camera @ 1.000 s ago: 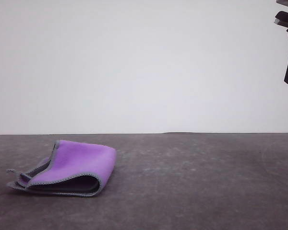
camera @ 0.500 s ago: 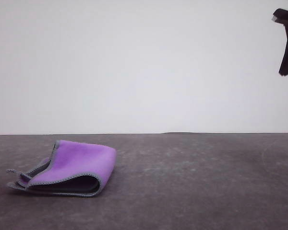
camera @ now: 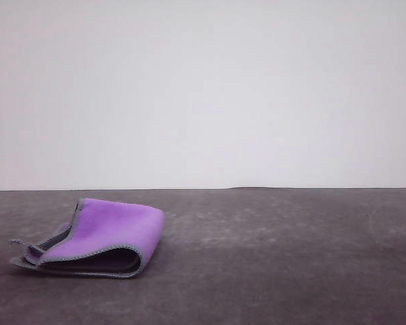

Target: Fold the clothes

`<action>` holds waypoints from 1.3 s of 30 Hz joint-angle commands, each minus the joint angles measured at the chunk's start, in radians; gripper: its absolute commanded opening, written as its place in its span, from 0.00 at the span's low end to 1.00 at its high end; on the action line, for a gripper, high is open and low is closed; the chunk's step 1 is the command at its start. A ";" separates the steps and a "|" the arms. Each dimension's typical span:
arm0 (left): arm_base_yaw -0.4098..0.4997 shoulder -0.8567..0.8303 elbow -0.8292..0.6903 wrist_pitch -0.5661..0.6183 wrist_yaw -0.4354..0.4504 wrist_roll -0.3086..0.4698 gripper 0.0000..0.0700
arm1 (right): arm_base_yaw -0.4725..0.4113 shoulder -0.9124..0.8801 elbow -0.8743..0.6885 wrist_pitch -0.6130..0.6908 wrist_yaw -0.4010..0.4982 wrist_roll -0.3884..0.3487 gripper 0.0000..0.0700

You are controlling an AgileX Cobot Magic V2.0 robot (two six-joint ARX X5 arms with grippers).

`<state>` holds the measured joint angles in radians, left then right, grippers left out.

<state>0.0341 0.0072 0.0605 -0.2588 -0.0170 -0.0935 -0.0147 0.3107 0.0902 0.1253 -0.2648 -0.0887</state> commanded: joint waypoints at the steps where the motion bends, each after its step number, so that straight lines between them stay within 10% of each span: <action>1: -0.001 0.001 -0.018 -0.010 -0.002 0.006 0.02 | -0.002 -0.083 -0.016 -0.012 0.022 0.006 0.02; 14: -0.001 0.001 -0.018 -0.010 -0.002 0.006 0.02 | -0.028 -0.307 -0.045 -0.319 0.119 0.011 0.02; 39: -0.001 0.001 -0.018 -0.010 -0.002 0.006 0.02 | -0.029 -0.307 -0.070 -0.319 0.229 0.103 0.02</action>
<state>0.0341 0.0074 0.0601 -0.2587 -0.0174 -0.0937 -0.0414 0.0044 0.0277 -0.2001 -0.0399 0.0044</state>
